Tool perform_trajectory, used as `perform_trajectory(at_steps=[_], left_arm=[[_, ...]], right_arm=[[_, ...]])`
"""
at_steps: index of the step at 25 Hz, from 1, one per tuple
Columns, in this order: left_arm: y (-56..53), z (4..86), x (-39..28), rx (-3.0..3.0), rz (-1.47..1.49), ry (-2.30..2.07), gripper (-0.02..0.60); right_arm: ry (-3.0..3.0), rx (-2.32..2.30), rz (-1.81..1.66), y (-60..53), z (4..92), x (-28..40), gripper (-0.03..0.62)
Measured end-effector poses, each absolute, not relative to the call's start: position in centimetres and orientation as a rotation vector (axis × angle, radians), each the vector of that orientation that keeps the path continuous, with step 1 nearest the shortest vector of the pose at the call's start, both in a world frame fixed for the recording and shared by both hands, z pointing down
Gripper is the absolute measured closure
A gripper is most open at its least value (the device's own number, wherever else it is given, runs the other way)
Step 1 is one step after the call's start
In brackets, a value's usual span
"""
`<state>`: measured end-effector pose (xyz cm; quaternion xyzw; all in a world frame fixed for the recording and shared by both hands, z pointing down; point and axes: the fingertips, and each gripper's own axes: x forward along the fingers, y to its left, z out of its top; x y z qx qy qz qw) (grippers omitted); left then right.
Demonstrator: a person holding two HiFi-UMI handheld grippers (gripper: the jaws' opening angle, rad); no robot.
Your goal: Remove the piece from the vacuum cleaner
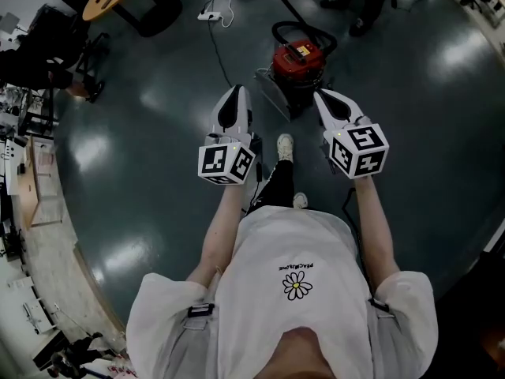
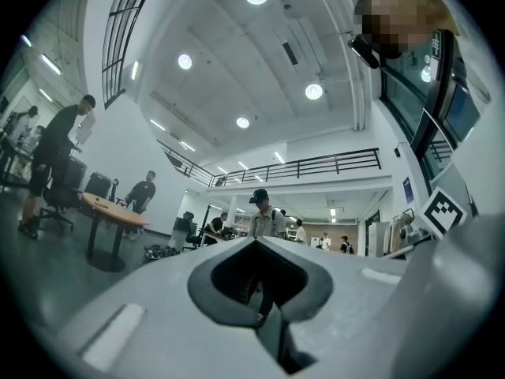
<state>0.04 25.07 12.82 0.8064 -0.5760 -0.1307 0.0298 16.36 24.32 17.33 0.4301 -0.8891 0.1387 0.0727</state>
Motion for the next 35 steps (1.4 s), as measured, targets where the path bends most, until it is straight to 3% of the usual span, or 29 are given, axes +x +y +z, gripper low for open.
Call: perform_trajectory(at_steps=[16,25,35], left_arm=[[2.2,21.6,-5.7,2.325,-0.392,-1.767,0.581],[-6.7,35.6,-7.6,2.226,-0.156,-1.727,0.581],[-11.2,52.3,-6.4,2.075,-0.033,-1.722,0.581]], right_arm=[[-2.483,1.128,0.390,0.9,24.3,9.1,0.569],[-2.317,0.982,0.257,-10.6,38.8,5.9,0.569],[-2.184,0.918,0.397,-14.8,56.6,4.3,0.569]])
